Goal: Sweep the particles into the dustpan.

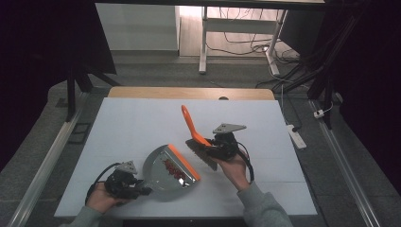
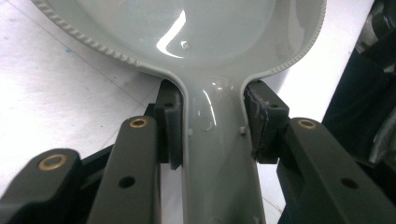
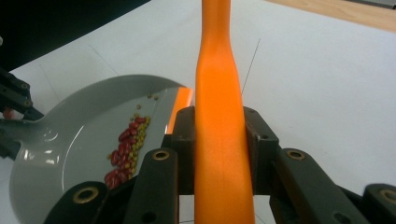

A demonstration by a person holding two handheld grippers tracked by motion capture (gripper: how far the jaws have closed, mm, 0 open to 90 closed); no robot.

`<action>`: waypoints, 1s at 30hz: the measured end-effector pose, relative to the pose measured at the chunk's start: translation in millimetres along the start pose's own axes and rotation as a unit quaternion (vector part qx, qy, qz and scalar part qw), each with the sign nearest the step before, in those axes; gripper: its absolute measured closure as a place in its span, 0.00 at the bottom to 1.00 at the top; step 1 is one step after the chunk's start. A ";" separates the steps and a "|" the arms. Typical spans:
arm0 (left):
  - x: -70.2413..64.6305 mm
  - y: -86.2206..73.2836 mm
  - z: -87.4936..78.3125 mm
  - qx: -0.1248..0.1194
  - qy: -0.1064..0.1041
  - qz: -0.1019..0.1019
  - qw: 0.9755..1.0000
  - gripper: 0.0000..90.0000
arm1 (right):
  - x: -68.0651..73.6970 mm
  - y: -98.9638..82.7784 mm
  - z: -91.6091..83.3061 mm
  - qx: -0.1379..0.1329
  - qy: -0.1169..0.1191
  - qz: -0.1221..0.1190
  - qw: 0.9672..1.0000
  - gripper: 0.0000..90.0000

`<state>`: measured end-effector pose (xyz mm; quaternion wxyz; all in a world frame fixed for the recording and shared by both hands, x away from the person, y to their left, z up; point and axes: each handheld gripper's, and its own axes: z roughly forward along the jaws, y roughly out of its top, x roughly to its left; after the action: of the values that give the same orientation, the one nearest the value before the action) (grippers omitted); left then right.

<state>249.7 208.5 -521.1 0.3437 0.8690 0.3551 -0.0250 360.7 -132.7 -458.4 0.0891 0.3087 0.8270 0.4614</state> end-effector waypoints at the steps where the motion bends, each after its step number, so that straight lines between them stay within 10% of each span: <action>1: 0.3 -0.2 -0.3 -0.002 0.000 -0.002 1.000 0.68 | -0.9 -0.3 -3.1 -0.001 0.000 0.000 1.000 0.78; 30: 4.0 -13.6 -14.0 -0.069 0.050 -0.085 0.993 0.68 | -27.5 -27.1 -56.0 0.010 -0.006 -0.015 1.000 0.78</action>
<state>241.3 226.5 -519.4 0.3818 0.8100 0.4448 0.0139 346.7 -199.1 -453.0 0.0978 0.2994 0.8358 0.4496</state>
